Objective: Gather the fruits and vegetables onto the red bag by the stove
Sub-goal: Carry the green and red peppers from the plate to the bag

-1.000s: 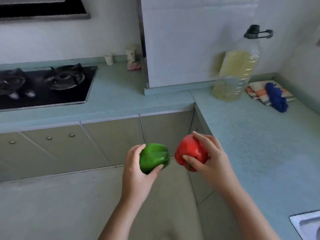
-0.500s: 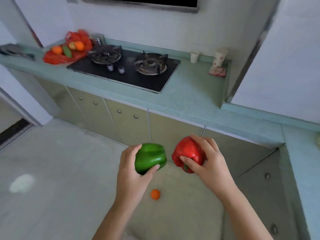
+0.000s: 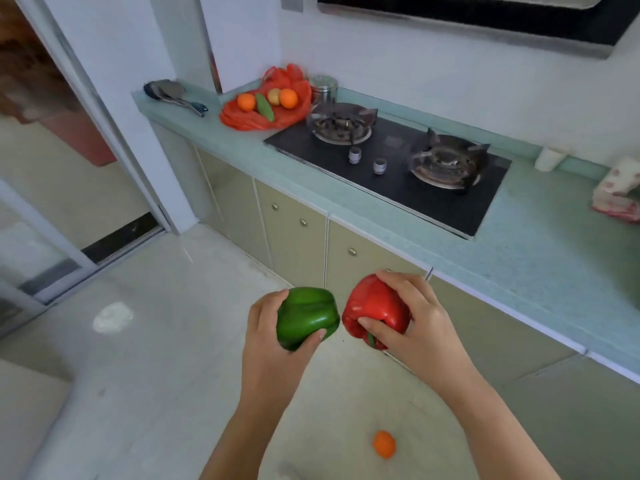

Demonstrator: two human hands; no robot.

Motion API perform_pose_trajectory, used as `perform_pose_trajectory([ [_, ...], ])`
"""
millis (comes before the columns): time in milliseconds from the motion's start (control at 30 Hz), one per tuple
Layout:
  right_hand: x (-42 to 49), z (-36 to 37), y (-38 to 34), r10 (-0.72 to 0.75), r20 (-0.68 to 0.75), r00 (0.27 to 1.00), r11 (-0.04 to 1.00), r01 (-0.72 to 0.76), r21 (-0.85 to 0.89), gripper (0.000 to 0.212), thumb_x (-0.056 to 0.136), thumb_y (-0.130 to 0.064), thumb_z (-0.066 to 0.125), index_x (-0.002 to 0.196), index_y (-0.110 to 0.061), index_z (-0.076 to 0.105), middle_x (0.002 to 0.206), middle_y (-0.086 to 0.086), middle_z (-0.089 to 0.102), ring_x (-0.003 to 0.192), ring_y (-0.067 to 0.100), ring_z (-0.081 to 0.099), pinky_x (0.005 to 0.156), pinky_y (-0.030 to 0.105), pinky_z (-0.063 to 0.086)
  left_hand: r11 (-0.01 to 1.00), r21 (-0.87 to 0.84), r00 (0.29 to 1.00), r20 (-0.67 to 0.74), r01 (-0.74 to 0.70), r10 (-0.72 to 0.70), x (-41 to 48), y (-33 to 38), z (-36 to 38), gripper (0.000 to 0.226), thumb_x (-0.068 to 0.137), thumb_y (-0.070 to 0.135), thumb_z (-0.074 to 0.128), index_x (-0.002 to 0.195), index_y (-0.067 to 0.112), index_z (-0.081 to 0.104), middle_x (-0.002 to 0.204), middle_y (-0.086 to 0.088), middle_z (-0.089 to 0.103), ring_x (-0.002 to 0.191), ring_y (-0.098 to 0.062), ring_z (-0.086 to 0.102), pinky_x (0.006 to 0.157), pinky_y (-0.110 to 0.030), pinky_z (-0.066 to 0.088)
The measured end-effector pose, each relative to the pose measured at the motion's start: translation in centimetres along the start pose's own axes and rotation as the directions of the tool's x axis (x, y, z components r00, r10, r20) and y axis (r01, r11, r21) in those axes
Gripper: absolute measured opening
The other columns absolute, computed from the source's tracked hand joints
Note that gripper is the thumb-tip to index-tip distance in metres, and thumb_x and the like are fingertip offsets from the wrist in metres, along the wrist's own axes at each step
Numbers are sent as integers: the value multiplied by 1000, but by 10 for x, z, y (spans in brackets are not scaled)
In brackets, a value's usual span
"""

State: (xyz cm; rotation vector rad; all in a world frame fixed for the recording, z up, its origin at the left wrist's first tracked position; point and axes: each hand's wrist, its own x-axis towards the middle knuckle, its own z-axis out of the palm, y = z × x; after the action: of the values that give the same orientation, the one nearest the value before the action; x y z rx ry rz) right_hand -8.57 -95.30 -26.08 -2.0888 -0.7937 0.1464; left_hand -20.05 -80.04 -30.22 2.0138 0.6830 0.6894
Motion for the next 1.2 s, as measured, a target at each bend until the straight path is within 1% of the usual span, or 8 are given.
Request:
perform_pose_trajectory([
  [100,37,35,-24,-17,23,1000,999,16,35,64,69,-25,77,126,-29,47,122,-9,42,104,8,44,65,-3,38,999,29,999,-22,26,-25,40,-24,-29,64,66,23,81,120,26,47,119,6,44,100,-8,46,74,-6,34],
  [233,75,70,-39,-27,66,997,999,25,40,64,69,-28,78,124,-36,46,124,-10,41,106,8,43,72,-4,36,994,3,991,-87,105,-104,76,-51,-55,66,66,22,81,123,20,48,119,7,43,100,-8,46,73,-7,36],
  [533,168,129,-49,-28,103,994,998,22,62,62,70,-25,77,124,-32,48,119,-13,41,103,7,45,73,2,38,988,-8,977,-149,156,-155,153,-90,-73,65,67,24,81,122,25,46,117,10,42,100,-8,46,75,-10,39],
  [667,231,146,-43,-37,73,997,993,29,116,61,69,-25,77,121,-38,47,120,-12,42,104,7,46,80,11,40,993,20,978,-176,116,-111,219,-98,-76,62,67,24,80,118,30,45,115,11,42,98,-4,43,72,-2,37],
  [800,296,154,-42,-42,68,997,985,30,171,60,70,-26,76,120,-40,46,119,-14,42,104,-1,45,68,3,42,995,3,979,-179,101,-98,292,-96,-75,61,67,23,80,116,33,44,116,8,44,97,-4,44,72,3,35],
  [900,344,156,-42,-53,93,994,987,38,156,62,71,-26,76,122,-40,44,121,-15,41,104,-6,42,69,5,41,996,17,982,-170,86,-82,343,-93,-71,63,69,23,79,122,24,46,118,6,44,98,-6,43,72,5,33],
  [1067,414,163,-43,-72,92,993,988,58,144,60,72,-27,75,121,-41,43,122,-14,39,104,4,44,68,6,42,997,14,979,-188,79,-75,404,-101,-63,64,69,24,79,122,28,44,117,9,42,93,5,44,70,4,35],
  [1200,451,180,-40,-62,113,992,992,48,119,60,72,-29,74,123,-39,42,124,-12,39,105,6,43,75,11,38,995,25,979,-182,100,-94,439,-114,-60,63,68,27,79,117,36,40,116,11,42,96,-2,43,68,-4,39],
])
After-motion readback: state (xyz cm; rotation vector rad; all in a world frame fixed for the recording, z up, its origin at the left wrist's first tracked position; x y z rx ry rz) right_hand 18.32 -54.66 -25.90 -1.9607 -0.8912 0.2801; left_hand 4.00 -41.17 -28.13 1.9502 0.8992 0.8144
